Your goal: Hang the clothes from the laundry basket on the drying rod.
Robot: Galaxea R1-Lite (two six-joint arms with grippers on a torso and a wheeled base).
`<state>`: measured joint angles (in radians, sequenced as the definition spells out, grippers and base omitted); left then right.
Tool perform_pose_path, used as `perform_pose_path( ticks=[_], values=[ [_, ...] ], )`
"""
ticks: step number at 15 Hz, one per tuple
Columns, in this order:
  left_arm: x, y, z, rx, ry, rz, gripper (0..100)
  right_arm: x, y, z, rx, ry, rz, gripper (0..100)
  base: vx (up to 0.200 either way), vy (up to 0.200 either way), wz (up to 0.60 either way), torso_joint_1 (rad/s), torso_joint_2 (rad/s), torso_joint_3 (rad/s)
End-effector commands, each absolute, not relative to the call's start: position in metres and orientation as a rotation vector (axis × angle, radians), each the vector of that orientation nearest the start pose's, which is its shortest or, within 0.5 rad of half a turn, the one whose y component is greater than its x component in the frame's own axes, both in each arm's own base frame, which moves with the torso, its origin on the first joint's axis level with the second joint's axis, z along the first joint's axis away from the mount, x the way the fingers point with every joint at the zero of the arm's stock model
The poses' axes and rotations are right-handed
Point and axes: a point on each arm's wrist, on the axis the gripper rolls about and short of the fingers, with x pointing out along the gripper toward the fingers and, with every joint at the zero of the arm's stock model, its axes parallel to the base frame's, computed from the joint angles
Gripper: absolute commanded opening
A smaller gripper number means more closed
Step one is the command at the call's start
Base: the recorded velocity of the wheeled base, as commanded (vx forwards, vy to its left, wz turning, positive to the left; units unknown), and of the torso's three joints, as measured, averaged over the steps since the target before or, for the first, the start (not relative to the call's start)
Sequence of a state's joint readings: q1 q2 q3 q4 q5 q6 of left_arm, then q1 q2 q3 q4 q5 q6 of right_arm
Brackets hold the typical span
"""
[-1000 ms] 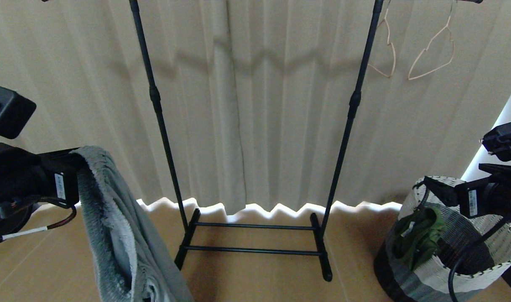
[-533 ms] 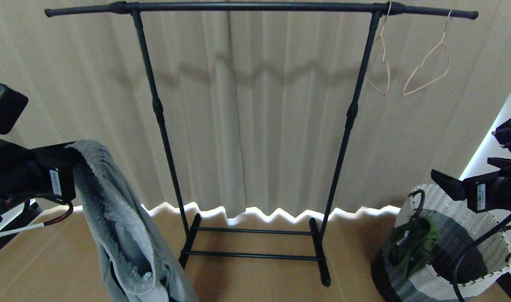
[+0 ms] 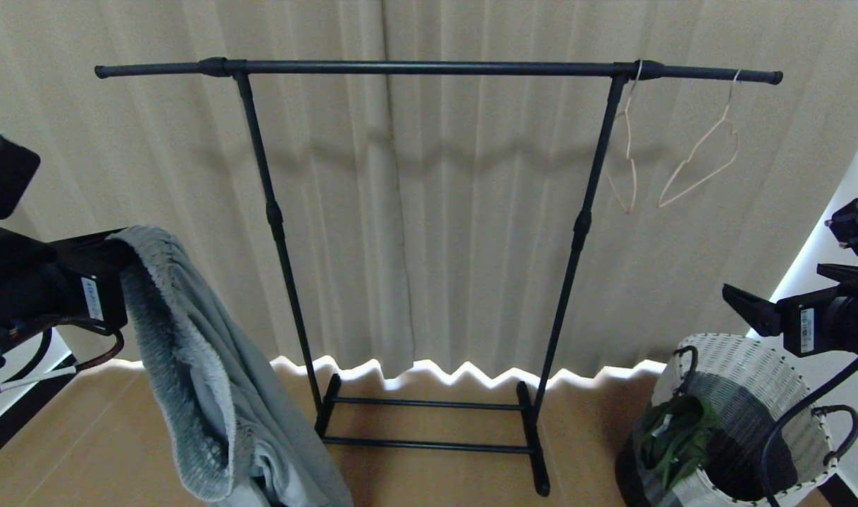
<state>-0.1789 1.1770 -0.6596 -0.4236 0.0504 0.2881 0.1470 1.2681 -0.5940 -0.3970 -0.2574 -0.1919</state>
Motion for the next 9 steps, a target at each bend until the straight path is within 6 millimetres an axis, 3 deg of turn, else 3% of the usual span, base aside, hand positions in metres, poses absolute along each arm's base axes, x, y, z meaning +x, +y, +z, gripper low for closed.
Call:
perform_pose_path(
  ticks=[1, 5, 9],
  values=[
    [0.1734, -0.0303, 0.2474, 0.296, 0.069, -0.141, 0, 0.1909, 0.0225, 0.2083, -0.246, 0.282, -0.083, 100, 0.0, 0.0, 0.0, 0.168, -0.47, -0.32],
    [0.1736, -0.0295, 0.2478, 0.295, 0.067, -0.134, 0, 0.1914, 0.0227, 0.2086, -0.246, 0.28, -0.08, 100, 0.0, 0.0, 0.0, 0.168, -0.46, -0.295],
    [0.1734, -0.0286, 0.2482, 0.297, 0.065, -0.129, 0, 0.1901, 0.0225, 0.2096, -0.245, 0.276, -0.081, 100, 0.0, 0.0, 0.0, 0.042, -0.11, -0.066]
  ],
)
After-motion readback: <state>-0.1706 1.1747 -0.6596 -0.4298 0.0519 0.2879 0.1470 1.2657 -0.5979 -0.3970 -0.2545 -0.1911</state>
